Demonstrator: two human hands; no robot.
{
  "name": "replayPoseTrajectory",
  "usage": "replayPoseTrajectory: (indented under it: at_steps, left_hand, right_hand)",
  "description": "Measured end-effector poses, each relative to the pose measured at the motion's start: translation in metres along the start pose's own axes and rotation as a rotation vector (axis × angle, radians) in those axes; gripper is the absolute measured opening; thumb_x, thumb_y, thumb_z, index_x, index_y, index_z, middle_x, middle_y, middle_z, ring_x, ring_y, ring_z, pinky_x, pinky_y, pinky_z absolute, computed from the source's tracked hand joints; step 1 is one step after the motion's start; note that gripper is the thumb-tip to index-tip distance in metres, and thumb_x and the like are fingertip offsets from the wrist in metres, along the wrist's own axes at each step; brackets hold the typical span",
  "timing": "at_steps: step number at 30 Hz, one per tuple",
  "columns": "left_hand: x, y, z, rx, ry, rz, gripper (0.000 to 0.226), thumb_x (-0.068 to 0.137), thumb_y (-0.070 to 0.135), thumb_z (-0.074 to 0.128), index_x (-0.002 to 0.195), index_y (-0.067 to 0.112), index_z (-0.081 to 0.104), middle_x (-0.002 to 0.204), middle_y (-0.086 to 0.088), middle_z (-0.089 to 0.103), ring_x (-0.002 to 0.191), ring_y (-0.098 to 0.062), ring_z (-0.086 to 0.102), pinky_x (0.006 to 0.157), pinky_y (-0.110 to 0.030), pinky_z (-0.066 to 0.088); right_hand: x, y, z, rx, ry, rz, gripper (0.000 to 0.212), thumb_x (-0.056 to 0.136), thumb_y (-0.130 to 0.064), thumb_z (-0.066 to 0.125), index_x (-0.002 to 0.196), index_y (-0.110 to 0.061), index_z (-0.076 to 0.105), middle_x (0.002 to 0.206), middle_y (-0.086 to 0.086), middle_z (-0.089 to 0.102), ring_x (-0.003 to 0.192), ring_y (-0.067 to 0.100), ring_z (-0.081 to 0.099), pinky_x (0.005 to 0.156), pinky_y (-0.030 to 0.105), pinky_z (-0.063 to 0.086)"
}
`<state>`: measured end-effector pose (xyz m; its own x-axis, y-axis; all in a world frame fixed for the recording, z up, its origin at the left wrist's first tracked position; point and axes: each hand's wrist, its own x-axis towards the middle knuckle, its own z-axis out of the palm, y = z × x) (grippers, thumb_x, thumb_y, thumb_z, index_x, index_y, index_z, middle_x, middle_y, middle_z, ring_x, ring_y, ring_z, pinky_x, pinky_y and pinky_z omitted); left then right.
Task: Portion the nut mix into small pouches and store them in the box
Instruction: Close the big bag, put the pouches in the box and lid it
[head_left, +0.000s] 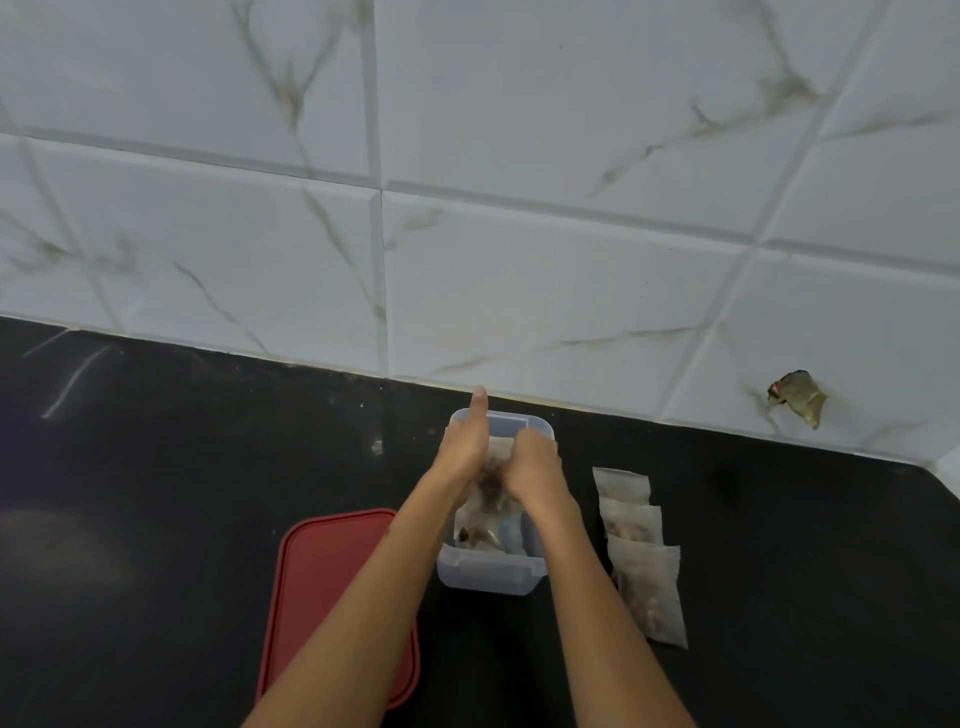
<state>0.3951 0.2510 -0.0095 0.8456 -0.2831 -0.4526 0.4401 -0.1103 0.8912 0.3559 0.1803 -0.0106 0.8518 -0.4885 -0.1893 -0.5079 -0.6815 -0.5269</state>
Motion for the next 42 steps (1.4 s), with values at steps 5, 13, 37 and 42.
replayPoseTrajectory:
  at_steps: [5,13,37,42]
  left_hand:
    - [0.007,-0.002,0.004,-0.086,-0.003,-0.098,0.080,0.091,0.068,0.030,0.147,0.011,0.032,0.144,-0.015,0.044,0.128,-0.030,0.047,0.109,-0.046,0.040]
    - [0.005,-0.003,0.007,-0.105,0.008,-0.127,0.070,0.095,0.062,0.029,0.145,0.012,0.033,0.140,-0.015,0.046,0.126,-0.030,0.047,0.108,-0.044,0.039]
    - [-0.082,-0.032,0.095,-0.008,0.065,0.444,0.013,0.096,0.019,0.052,0.088,0.019,0.062,0.089,-0.004,0.068,0.089,-0.019,0.066,0.092,-0.045,0.053]
    - [-0.075,-0.073,0.120,0.331,0.041,0.347,0.023,0.093,0.019,0.058,0.115,0.014,0.059,0.114,-0.005,0.064,0.094,-0.009,0.058,0.080,-0.020,0.048]
  right_hand:
    - [0.009,-0.005,0.010,-0.066,-0.045,0.059,0.023,0.095,-0.012,0.053,0.115,-0.001,0.058,0.111,0.013,0.063,0.100,0.024,0.061,0.074,0.026,0.044]
    - [0.009,-0.003,0.017,-0.111,-0.114,0.068,0.024,0.096,-0.014,0.049,0.115,-0.003,0.058,0.112,0.013,0.063,0.103,0.026,0.061,0.074,0.029,0.042]
    - [-0.049,0.113,-0.090,0.194,0.317,0.031,0.036,0.095,-0.022,0.055,0.130,-0.017,0.054,0.126,0.005,0.061,0.114,0.021,0.057,0.091,0.033,0.047]
    - [-0.057,0.170,-0.082,0.227,0.192,0.210,0.032,0.094,-0.024,0.057,0.124,-0.014,0.058,0.121,0.007,0.061,0.110,0.023,0.057,0.077,0.024,0.039]
